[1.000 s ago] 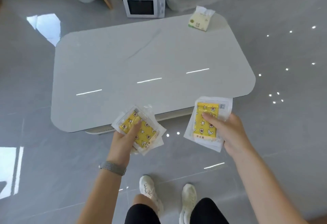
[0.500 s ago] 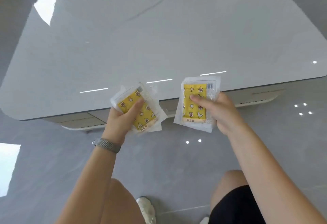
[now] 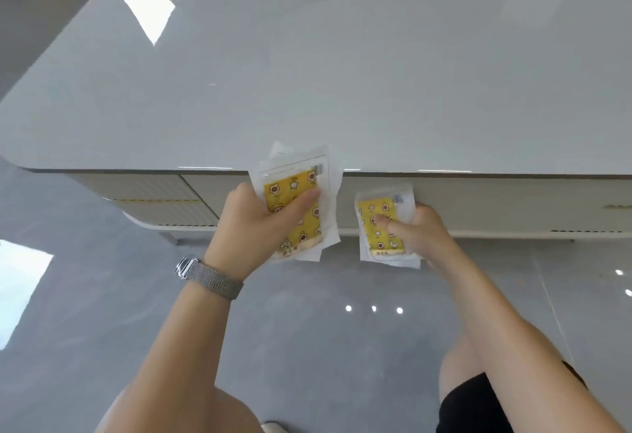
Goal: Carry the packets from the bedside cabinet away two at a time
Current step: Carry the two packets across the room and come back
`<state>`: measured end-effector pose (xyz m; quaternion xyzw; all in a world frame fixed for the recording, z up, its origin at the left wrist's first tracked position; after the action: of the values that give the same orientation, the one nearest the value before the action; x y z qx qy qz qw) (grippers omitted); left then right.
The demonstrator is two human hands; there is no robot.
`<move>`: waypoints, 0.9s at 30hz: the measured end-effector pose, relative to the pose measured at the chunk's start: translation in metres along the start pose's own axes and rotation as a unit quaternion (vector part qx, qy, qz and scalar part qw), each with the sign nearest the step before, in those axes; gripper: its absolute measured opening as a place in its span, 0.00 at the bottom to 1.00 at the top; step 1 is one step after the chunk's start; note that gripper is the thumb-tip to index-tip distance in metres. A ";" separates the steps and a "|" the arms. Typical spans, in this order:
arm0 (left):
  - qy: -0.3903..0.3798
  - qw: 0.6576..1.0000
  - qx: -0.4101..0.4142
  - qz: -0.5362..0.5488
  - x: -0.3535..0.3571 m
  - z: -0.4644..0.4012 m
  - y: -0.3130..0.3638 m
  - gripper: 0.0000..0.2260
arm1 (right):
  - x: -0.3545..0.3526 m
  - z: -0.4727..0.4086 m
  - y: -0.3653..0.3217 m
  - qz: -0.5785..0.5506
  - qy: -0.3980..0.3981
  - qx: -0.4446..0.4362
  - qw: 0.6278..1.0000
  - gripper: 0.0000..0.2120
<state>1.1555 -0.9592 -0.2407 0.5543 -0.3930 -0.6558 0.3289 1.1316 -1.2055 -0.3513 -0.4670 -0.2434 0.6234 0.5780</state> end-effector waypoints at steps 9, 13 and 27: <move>0.031 0.963 0.087 -0.252 0.013 -0.001 0.002 0.30 | 0.001 -0.016 0.014 -0.014 0.034 -0.028 0.999 0.03; 0.026 0.979 0.115 -0.169 0.020 0.007 0.012 0.11 | 0.002 -0.012 0.014 -0.027 0.029 -0.034 0.999 0.03; 0.050 0.997 0.018 0.064 0.014 0.003 0.019 0.10 | -0.005 0.031 -0.018 0.447 -0.116 -0.014 0.887 0.18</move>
<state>1.1497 -0.9803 -0.2305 0.5659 -0.4228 -0.5974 0.3795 1.1135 -1.1989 -0.3214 -0.4588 -0.0833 0.8620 0.1990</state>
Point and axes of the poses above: each hand's wrist, its own z-axis away from the middle knuckle, its own x-axis out of the palm, y = z × x, the point moved 5 cm from there along -z, towards the middle knuckle, and after that the axes turned 1 degree about x, right-handed, at the moved point
